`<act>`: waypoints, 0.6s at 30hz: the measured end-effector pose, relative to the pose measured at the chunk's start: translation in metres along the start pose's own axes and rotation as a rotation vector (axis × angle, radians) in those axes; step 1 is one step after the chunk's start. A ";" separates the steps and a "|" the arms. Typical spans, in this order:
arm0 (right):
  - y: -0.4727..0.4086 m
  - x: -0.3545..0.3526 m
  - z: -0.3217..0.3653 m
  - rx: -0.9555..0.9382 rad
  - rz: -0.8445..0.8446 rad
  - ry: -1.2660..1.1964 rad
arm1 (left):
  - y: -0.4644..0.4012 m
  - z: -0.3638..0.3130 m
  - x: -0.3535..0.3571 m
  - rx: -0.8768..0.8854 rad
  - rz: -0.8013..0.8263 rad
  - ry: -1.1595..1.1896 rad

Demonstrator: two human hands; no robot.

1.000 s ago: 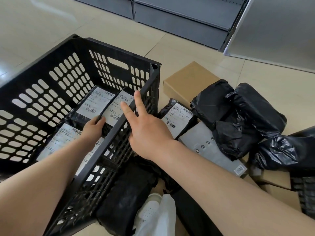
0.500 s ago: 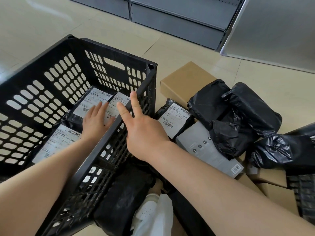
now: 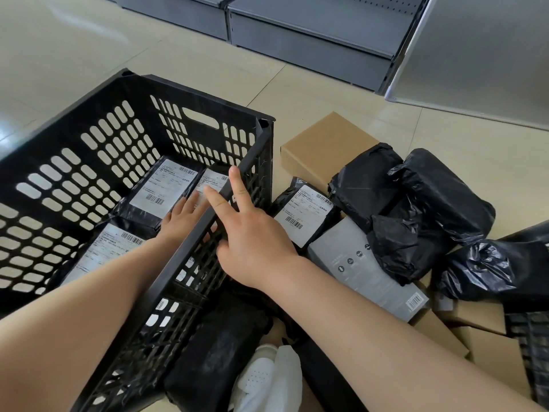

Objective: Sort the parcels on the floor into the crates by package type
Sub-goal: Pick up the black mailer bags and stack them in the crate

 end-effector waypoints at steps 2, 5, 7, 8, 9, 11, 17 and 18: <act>0.000 -0.001 -0.001 -0.002 0.002 0.007 | -0.006 0.003 0.003 -0.018 0.003 0.007; 0.000 -0.004 -0.001 -0.013 -0.005 0.014 | -0.014 0.010 0.003 -0.034 -0.014 -0.014; 0.001 -0.007 -0.002 -0.021 -0.009 -0.011 | -0.015 0.010 -0.004 -0.034 -0.064 0.005; 0.002 -0.007 -0.003 -0.020 -0.006 -0.028 | -0.015 0.009 -0.008 -0.041 -0.090 0.061; 0.004 -0.009 -0.005 -0.022 -0.010 -0.044 | -0.014 0.007 -0.014 -0.040 -0.115 0.127; 0.009 -0.017 -0.010 -0.029 -0.019 -0.055 | -0.011 -0.002 -0.026 0.025 -0.172 0.221; 0.028 -0.057 -0.058 0.054 0.028 0.016 | 0.005 -0.050 -0.078 0.014 -0.326 0.521; 0.032 -0.064 -0.070 0.067 0.058 0.036 | 0.006 -0.061 -0.088 0.018 -0.346 0.556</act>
Point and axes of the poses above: each hand's wrist, its own y-axis away from the middle knuckle, its own x-axis out of the palm, z = x × y, the point moved 8 cm from there along -y, towards the middle knuckle, and after that the axes turned 13 degrees about -z, right-handed, at the moved point
